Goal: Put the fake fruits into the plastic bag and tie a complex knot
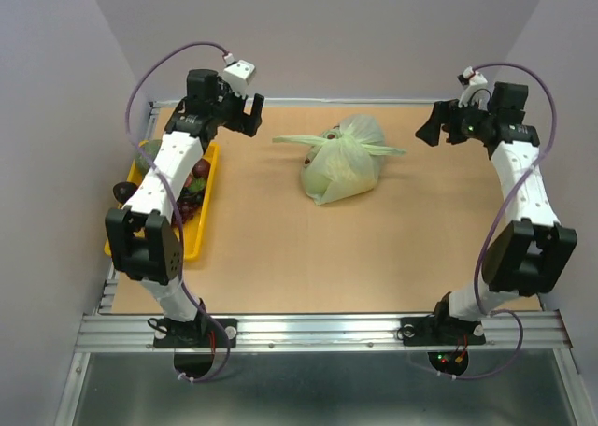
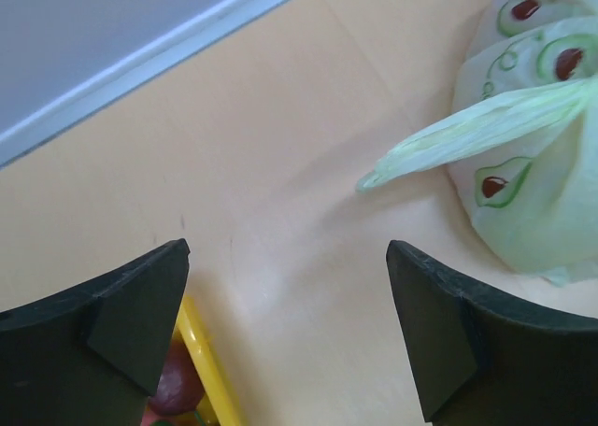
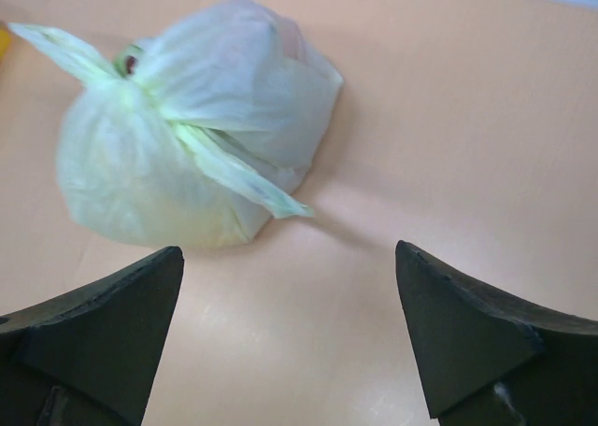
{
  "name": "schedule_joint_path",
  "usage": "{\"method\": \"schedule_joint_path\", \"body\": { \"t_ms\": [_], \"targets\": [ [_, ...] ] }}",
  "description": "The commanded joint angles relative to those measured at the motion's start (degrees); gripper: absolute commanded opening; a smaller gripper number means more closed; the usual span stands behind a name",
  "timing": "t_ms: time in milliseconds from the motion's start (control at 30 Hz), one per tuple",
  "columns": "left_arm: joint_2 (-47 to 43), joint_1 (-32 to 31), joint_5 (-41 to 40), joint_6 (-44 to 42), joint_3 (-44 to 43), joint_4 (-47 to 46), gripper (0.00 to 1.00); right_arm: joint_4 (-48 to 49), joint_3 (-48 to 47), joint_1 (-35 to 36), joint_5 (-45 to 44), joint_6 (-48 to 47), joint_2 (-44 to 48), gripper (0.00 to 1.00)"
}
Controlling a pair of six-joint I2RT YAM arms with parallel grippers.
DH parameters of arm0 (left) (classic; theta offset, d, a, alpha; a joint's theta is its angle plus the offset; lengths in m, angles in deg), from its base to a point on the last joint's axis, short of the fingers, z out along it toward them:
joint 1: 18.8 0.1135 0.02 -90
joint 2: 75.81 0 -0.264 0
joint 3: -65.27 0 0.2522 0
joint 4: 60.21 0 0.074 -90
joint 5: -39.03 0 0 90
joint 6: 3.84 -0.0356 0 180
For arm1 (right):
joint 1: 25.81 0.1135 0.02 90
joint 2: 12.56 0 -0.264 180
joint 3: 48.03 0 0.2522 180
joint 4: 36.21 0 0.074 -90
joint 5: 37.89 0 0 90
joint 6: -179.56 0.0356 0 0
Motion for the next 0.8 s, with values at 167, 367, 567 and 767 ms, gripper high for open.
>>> {"method": "schedule_joint_path", "body": {
  "t_ms": [167, 367, 567, 767],
  "targets": [
    [-18.9, -0.6, -0.1, 4.6, 7.4, 8.0, 0.99, -3.9, 12.3, 0.4, 4.4, 2.6, 13.1, 1.0],
    [-30.1, -3.6, -1.7, 2.8, 26.0, 5.1, 0.99, -8.7, 24.5, 7.1, 0.9, -3.5, 17.9, 1.0],
    [-34.8, -13.3, -9.5, 2.6, 39.2, 0.8, 0.99, -8.2, 31.9, 12.5, -2.8, -5.9, 20.4, 1.0],
    [-34.3, -14.0, -7.2, 3.3, 41.4, -1.1, 0.99, -7.2, 32.9, 14.1, -4.2, -5.3, 21.9, 1.0]
  ]
}}
